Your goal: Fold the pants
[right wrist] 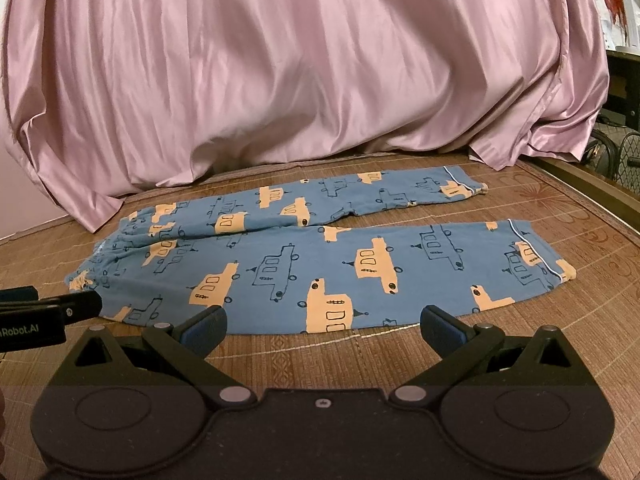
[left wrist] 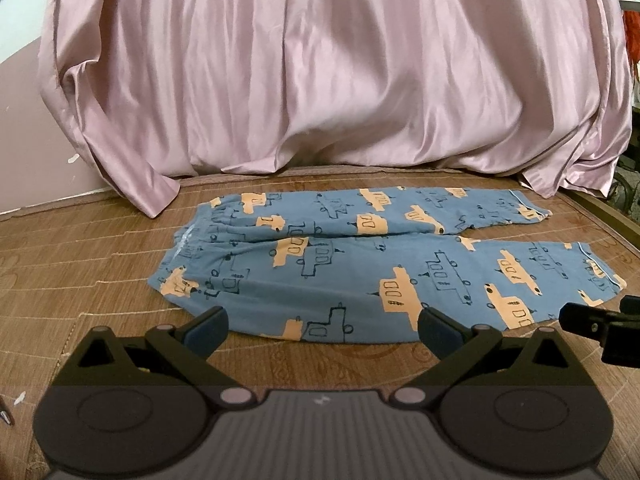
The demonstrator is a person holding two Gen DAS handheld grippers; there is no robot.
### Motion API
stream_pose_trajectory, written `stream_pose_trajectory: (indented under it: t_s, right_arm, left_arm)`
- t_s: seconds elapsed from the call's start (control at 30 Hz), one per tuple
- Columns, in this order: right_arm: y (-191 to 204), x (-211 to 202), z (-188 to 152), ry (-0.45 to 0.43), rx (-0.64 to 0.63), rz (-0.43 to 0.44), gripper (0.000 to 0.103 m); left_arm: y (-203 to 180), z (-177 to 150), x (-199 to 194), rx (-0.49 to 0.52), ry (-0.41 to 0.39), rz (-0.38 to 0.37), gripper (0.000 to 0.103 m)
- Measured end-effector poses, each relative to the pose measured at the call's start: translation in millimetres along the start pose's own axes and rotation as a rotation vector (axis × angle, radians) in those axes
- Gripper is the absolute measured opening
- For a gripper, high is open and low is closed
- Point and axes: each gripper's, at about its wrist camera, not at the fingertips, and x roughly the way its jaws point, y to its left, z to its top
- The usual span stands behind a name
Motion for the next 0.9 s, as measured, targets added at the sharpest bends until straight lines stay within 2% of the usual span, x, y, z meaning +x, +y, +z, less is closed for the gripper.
stream_pose_trajectory:
  t_s: [0.37,0.63,0.77,0.9]
  right_arm:
    - [1.2,0.4,-0.4,0.002,-0.005,-0.005,0.102]
    - [-2.7,-1.1,6.7,-0.007,0.025,-0.075,0.102]
    - [-10.1,0.4,14.6,-0.035,0.049,-0.100,0.103]
    - [-13.5,5.2,25.1,-0.085,0.005,-0.151,0.103]
  left_arm:
    - [-1.6,0.0,0.3,0.004,0.000,-0.001,0.103]
    - [-1.8,3.8,5.4,-0.010,0.028,0.008,0.103]
    - [3.5,18.9,7.4,-0.054,0.021,0.006,0.103]
    - [5.7,41.1,11.7,-0.079,0.031,0.035,0.103]
